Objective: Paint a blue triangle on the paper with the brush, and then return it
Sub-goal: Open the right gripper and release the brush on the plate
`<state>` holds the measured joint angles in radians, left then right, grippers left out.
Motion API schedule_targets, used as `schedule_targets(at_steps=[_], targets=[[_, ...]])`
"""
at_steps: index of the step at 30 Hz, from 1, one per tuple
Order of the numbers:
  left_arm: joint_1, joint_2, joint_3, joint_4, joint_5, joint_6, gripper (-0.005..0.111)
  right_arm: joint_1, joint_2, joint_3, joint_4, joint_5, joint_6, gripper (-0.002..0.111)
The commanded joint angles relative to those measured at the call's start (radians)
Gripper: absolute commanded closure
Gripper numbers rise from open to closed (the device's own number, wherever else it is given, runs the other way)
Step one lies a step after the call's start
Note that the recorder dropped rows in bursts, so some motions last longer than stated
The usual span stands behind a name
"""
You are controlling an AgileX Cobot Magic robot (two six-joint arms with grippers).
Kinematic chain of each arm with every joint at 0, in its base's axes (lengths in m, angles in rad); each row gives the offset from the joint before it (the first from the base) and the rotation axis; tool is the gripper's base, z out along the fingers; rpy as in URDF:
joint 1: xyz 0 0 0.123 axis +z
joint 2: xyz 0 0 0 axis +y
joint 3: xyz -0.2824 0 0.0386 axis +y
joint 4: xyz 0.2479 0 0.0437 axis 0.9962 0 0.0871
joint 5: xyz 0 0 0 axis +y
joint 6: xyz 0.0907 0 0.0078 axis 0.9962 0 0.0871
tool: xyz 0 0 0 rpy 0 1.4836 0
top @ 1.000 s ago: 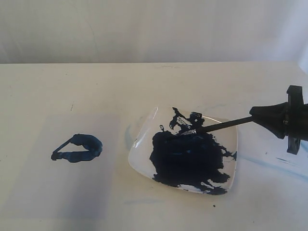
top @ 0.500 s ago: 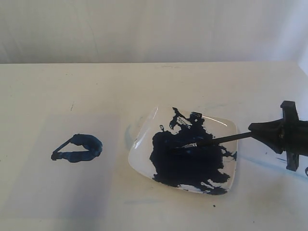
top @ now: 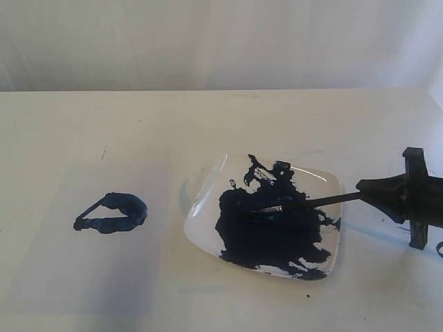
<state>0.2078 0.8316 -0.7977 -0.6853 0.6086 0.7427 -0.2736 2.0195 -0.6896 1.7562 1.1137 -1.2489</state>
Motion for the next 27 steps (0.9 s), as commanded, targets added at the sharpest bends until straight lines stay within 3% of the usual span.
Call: schedule_targets(at_steps=[1,4,7,13,27], targets=[[-0.001,-0.005,0.007,-0.024,0.013,-0.003,0.107,-0.006,0.006,0.006,-0.012,-0.073,-0.024,0.083],[-0.001,-0.005,0.007,-0.023,0.017,-0.003,0.107,-0.006,0.006,0.006,-0.012,-0.075,-0.024,0.059],[-0.001,-0.005,0.007,-0.023,0.017,-0.003,0.107,-0.006,0.006,0.006,-0.012,-0.067,-0.024,0.044],[-0.001,-0.005,0.007,-0.031,0.017,-0.003,0.107,-0.006,0.000,0.006,-0.012,0.107,-0.024,0.042],[-0.001,-0.005,0.007,-0.031,0.019,-0.003,0.107,-0.006,-0.176,0.006,-0.012,0.107,-0.004,0.042]])
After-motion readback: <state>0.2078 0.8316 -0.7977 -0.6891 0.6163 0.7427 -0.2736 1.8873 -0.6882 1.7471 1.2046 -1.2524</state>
